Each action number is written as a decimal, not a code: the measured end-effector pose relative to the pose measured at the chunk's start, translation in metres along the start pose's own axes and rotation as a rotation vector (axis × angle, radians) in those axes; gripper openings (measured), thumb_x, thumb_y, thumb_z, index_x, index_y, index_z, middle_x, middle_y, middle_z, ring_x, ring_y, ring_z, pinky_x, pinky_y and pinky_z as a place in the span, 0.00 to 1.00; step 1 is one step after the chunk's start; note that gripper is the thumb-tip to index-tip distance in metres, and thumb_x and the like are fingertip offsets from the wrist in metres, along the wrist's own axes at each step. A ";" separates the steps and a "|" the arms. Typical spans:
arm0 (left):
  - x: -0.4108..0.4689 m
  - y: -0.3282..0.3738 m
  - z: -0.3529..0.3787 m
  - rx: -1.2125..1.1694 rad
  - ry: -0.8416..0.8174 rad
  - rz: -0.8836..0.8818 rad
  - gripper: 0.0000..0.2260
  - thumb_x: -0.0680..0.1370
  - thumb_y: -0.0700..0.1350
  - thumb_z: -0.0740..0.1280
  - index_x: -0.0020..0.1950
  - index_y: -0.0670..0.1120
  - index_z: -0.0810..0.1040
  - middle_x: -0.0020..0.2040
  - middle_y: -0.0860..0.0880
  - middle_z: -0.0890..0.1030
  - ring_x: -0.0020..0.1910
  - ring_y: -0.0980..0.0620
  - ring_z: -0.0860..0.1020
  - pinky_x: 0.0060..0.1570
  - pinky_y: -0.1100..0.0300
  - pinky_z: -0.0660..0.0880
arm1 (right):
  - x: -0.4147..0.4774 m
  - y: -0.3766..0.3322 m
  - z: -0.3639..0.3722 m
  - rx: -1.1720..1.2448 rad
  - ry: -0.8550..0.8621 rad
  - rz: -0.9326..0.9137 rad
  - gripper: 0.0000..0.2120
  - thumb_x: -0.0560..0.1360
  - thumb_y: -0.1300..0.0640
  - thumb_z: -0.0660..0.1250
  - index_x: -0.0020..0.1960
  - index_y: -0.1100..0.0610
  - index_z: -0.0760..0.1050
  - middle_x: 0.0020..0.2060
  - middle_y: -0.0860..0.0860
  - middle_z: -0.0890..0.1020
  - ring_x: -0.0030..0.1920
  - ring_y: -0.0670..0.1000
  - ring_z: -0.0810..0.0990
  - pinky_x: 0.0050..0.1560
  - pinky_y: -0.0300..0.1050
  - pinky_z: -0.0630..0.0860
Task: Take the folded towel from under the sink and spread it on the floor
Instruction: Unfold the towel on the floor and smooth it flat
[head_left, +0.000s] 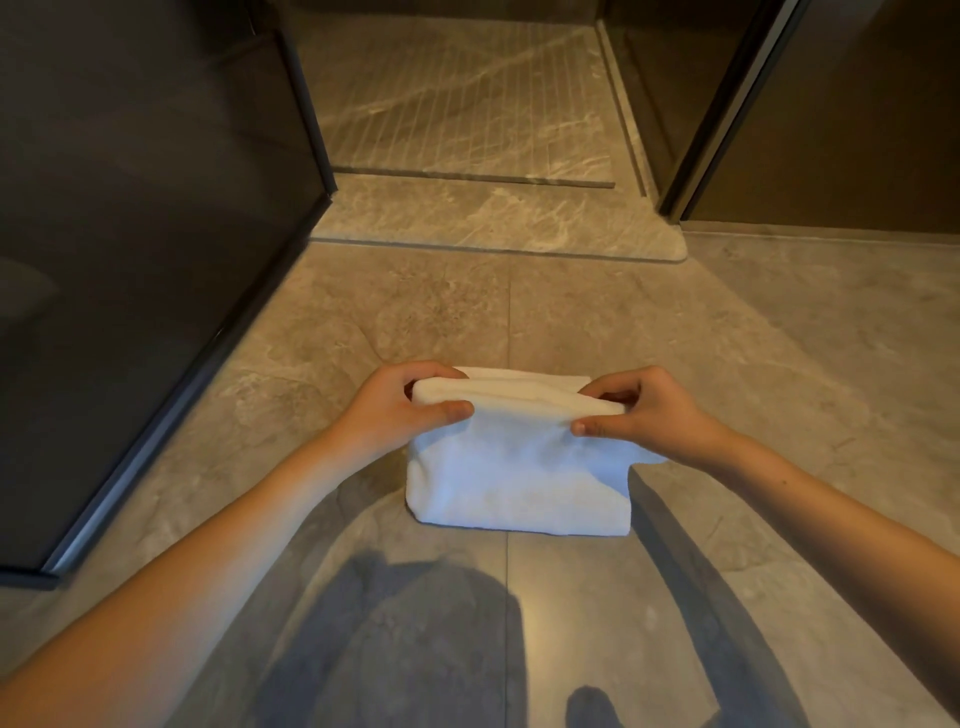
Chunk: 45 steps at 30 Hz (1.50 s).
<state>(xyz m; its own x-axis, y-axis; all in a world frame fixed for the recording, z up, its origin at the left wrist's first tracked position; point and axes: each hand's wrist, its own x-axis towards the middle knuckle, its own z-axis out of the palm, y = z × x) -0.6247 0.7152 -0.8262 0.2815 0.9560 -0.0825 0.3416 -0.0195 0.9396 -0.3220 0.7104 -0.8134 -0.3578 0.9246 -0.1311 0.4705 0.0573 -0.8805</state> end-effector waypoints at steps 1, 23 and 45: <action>-0.003 0.002 0.002 -0.009 0.006 0.008 0.11 0.70 0.45 0.76 0.50 0.56 0.82 0.48 0.62 0.83 0.49 0.65 0.79 0.42 0.72 0.74 | -0.005 0.000 0.000 0.015 -0.005 0.004 0.10 0.66 0.57 0.78 0.46 0.57 0.85 0.41 0.47 0.86 0.43 0.47 0.84 0.43 0.39 0.79; -0.190 -0.073 0.059 0.431 -0.315 0.192 0.19 0.64 0.50 0.80 0.51 0.49 0.80 0.46 0.55 0.81 0.45 0.62 0.76 0.44 0.65 0.72 | -0.154 0.048 0.117 -0.282 -0.369 0.110 0.11 0.69 0.50 0.76 0.51 0.48 0.82 0.46 0.43 0.83 0.46 0.44 0.81 0.47 0.44 0.76; -0.093 -0.111 0.099 1.073 -0.221 0.246 0.38 0.77 0.67 0.53 0.78 0.41 0.55 0.78 0.37 0.53 0.77 0.39 0.49 0.74 0.45 0.49 | -0.080 0.085 0.159 -0.901 -0.047 0.044 0.33 0.80 0.39 0.44 0.79 0.54 0.43 0.78 0.52 0.46 0.78 0.53 0.42 0.77 0.55 0.43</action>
<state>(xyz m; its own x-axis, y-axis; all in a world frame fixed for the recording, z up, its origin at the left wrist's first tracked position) -0.6000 0.6000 -0.9553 0.5645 0.8204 -0.0913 0.8201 -0.5449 0.1747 -0.3820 0.5813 -0.9499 -0.3475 0.9177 -0.1925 0.9311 0.3136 -0.1862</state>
